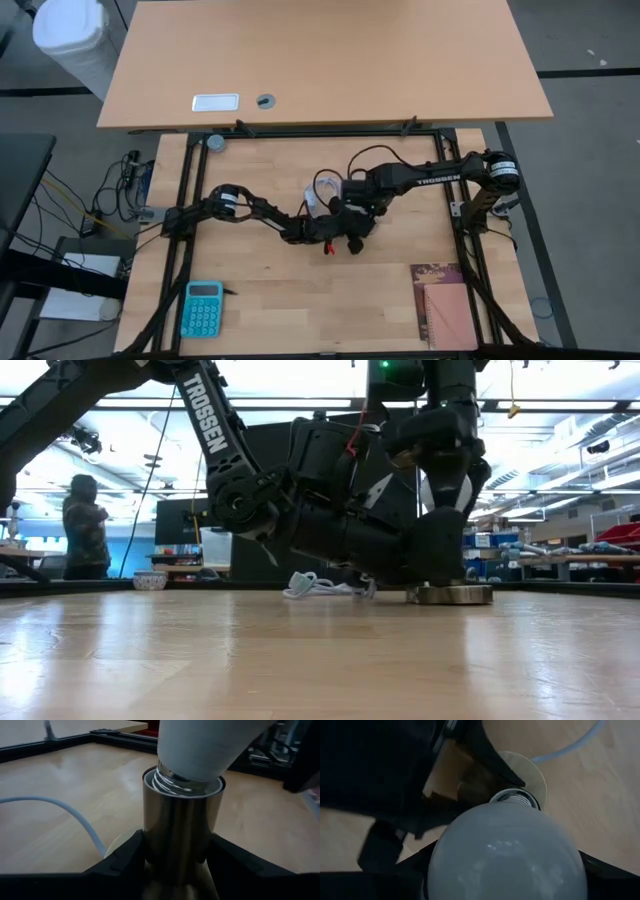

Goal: Screw lightbulb
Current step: Insert the white lightbulb into the lamp socket

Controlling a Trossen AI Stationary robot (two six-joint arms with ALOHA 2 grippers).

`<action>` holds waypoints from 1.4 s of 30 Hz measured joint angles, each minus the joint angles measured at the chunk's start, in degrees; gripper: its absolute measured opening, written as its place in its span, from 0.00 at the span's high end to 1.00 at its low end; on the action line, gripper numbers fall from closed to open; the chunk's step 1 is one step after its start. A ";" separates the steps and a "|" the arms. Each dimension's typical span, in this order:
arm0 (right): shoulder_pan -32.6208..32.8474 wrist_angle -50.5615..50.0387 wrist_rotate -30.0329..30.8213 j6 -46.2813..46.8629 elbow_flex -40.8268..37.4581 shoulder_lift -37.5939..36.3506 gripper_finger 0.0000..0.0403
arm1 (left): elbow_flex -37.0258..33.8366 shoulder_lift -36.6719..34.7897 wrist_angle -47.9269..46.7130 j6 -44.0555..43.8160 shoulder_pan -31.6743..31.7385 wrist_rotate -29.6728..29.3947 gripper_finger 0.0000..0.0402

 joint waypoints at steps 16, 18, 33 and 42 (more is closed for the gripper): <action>0.00 0.63 3.28 8.96 -0.04 0.00 0.35 | -0.08 0.06 1.15 0.01 -0.47 -1.22 0.52; 0.20 -0.14 4.54 7.07 -0.05 0.01 0.34 | -0.08 0.06 1.17 0.01 -0.47 -1.18 0.52; 1.05 0.15 4.44 -5.07 -0.15 0.04 0.15 | 0.01 0.03 0.49 0.41 -0.54 -0.79 0.52; 1.14 -0.34 4.01 -16.00 -0.08 -1.41 0.17 | 0.03 -0.05 0.03 0.42 -0.49 -0.82 0.52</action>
